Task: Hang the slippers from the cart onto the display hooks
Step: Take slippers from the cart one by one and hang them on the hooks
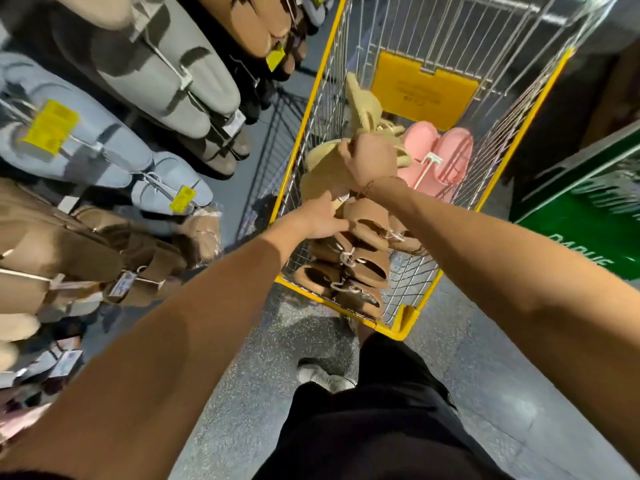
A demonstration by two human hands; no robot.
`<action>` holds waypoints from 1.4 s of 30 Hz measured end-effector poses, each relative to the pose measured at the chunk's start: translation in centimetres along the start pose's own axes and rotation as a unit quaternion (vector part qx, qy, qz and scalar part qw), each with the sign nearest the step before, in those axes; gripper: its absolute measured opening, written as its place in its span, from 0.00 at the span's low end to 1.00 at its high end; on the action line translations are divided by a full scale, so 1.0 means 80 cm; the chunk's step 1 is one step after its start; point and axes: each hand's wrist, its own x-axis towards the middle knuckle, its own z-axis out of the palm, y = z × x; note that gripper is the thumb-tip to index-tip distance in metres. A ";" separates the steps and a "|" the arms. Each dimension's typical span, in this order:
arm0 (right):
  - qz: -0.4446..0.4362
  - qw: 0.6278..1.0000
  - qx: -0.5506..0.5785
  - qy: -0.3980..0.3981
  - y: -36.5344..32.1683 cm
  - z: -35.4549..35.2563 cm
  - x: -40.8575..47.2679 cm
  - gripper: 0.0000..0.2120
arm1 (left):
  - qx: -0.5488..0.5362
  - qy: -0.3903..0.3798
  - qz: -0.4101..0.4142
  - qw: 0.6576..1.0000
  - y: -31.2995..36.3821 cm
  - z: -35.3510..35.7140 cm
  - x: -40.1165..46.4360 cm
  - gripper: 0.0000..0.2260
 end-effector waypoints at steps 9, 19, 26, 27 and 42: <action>0.246 0.856 0.454 -0.034 -0.084 -0.084 -0.014 0.17 | -0.374 0.268 0.011 0.888 0.006 0.000 -0.066 0.36; 0.240 0.597 0.749 -0.155 -0.151 -0.162 -0.088 0.11 | -0.417 0.382 0.020 0.825 -0.035 -0.034 -0.166 0.08; 0.114 0.761 0.631 -0.098 -0.125 -0.190 -0.109 0.09 | -0.485 0.402 0.043 0.776 -0.050 -0.088 -0.235 0.19; 0.092 0.805 0.586 -0.007 -0.113 -0.182 -0.105 0.10 | -0.482 0.403 0.052 0.776 -0.052 -0.095 -0.244 0.15; -0.103 0.759 0.613 -0.194 -0.225 -0.154 -0.175 0.49 | -0.539 0.455 0.131 0.697 -0.135 -0.181 -0.445 0.15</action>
